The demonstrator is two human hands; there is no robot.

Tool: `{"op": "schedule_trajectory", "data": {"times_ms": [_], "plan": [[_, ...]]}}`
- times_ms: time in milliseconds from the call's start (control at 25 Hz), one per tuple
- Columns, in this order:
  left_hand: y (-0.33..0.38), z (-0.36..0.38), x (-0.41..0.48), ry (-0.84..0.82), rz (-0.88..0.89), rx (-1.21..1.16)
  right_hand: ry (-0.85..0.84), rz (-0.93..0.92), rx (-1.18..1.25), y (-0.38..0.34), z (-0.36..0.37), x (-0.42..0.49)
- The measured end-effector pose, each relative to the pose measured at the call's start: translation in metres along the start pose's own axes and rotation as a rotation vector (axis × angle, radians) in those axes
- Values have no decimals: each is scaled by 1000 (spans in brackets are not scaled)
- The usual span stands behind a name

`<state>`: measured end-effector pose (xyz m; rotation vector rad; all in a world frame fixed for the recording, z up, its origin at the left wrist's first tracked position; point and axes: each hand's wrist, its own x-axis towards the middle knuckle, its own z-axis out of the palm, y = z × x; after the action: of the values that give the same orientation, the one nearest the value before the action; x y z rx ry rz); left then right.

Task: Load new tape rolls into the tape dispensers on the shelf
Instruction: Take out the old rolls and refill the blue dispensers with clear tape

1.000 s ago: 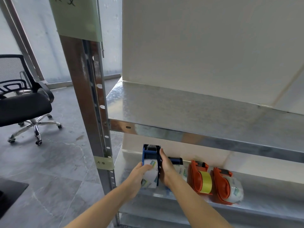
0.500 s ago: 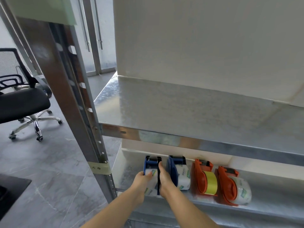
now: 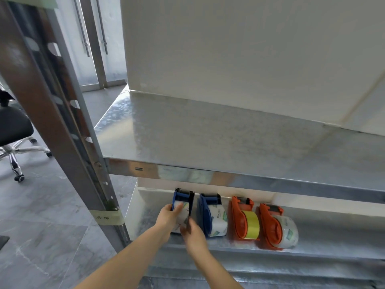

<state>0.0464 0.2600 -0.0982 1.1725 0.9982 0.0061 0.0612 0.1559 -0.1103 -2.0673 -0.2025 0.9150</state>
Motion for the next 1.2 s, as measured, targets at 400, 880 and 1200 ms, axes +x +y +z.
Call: {"op": "schedule_trajectory", "data": {"times_ms": [400,880,1200], "plan": [[-6,-18,-20,107,229,310,193,-73,-171,-9,5,-7],[-1,-21,-31,132,330,426,238,-169,-280,-24,-8,-21],[25,-31,-44,73,448,604,286,-228,-237,-36,-31,-37]]}}
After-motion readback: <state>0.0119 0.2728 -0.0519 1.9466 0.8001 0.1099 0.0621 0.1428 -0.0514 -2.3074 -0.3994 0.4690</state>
